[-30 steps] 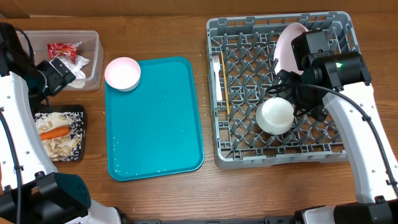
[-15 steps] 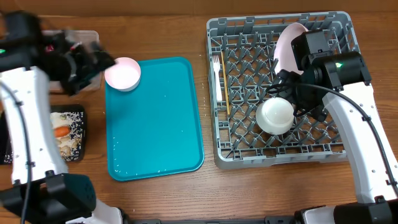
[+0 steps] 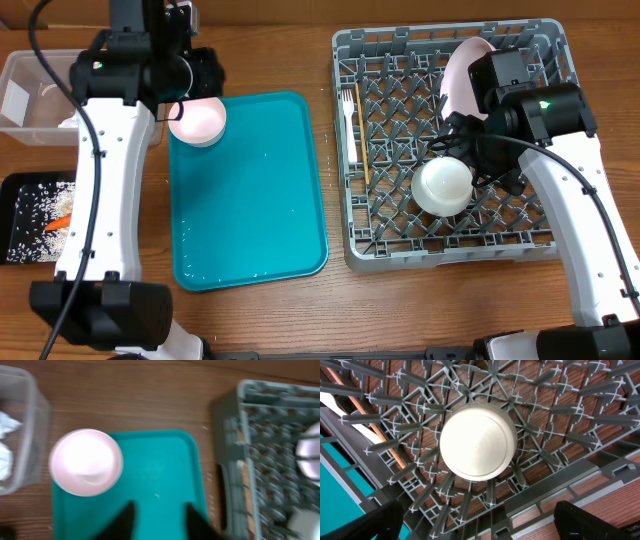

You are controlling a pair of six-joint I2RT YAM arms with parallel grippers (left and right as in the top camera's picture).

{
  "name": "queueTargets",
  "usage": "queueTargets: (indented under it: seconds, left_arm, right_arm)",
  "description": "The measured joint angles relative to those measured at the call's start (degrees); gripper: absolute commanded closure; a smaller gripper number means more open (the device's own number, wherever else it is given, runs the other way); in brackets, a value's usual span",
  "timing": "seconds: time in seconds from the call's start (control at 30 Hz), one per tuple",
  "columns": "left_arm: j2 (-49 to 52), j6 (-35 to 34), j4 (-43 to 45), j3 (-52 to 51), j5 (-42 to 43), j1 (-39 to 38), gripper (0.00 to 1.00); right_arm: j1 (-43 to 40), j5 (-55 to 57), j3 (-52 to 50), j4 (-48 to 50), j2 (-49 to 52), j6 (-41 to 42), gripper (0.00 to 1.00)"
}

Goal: Sort waste into correct bins and load items into the dishwasher rack
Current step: 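Reach the left gripper to the pink bowl on the tray and grasp it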

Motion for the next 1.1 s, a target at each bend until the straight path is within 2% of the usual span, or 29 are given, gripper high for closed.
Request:
queueTargets:
  seconds: [0.17, 0.47, 0.87, 1.1]
  left_arm:
    - [5.2, -3.0, 3.8, 0.0, -8.7, -0.1, 0.96]
    - [17.3, -4.3, 9.7, 0.0, -15.5, -0.1, 0.96]
    - [27.6, -4.4, 13.2, 0.0, -19.3, 0.0, 0.96]
    - [29.8, -4.4, 13.0, 0.0, -21.6, 0.0, 0.96]
  right_arm:
    - [0.0, 0.0, 0.0, 0.0, 0.0, 0.0, 0.0]
    - [0.0, 0.0, 0.0, 0.0, 0.0, 0.0, 0.0]
    - [0.0, 0.1, 0.0, 0.0, 0.0, 0.0, 0.0]
    - [0.0, 0.1, 0.0, 0.0, 0.0, 0.0, 0.0]
